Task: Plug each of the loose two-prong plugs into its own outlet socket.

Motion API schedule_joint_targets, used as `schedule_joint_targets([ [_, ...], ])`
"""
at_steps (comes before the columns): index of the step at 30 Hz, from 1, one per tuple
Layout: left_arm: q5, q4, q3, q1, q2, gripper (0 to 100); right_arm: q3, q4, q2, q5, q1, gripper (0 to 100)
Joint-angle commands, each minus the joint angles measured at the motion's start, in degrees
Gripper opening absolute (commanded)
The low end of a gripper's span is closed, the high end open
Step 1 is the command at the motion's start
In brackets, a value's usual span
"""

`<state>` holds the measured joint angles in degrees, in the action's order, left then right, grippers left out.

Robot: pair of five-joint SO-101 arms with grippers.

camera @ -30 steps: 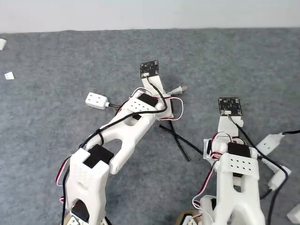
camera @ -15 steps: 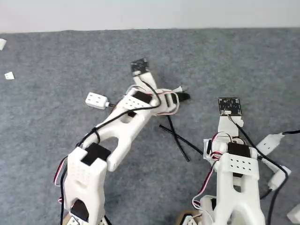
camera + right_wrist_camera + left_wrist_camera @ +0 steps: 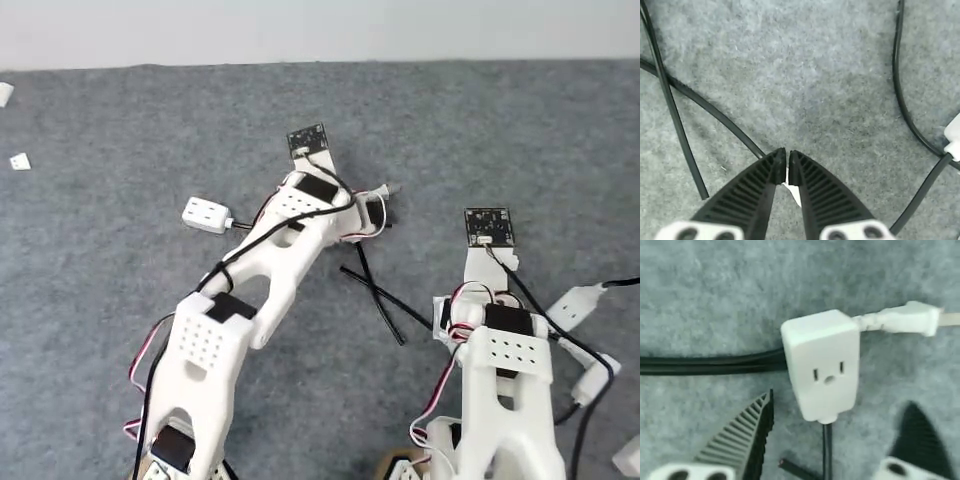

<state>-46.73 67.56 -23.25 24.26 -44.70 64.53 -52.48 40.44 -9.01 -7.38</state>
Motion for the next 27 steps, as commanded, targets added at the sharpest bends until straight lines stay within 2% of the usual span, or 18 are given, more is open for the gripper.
schedule_joint_targets([
  [1,0.0,7.6,-10.9,-0.2,-3.7,5,-0.4,0.9,1.5,-0.8,0.5,1.2],
  [2,0.7,8.8,-12.9,-0.2,-4.8,0,-0.4,0.9,1.5,-0.8,0.5,1.2],
  [4,3.6,11.3,-15.9,0.2,-6.6,3,-0.4,1.0,1.5,-0.8,0.5,1.2],
  [9,7.1,19.5,-20.0,2.5,-7.9,1,-0.4,1.3,1.5,-0.6,0.5,1.1],
  [12,8.4,25.3,-21.7,5.2,-5.2,1,-0.4,1.3,1.5,-0.6,0.5,0.9],
  [16,15.2,29.4,-21.1,6.3,-0.6,1,-0.4,1.3,1.5,-0.6,0.5,0.9],
  [22,24.2,29.6,-10.2,7.0,7.1,1,-0.4,1.3,1.5,-0.6,0.5,0.9],
  [27,25.5,20.2,9.0,8.8,23.6,1,-0.4,1.3,1.5,-0.7,0.5,0.9],
])
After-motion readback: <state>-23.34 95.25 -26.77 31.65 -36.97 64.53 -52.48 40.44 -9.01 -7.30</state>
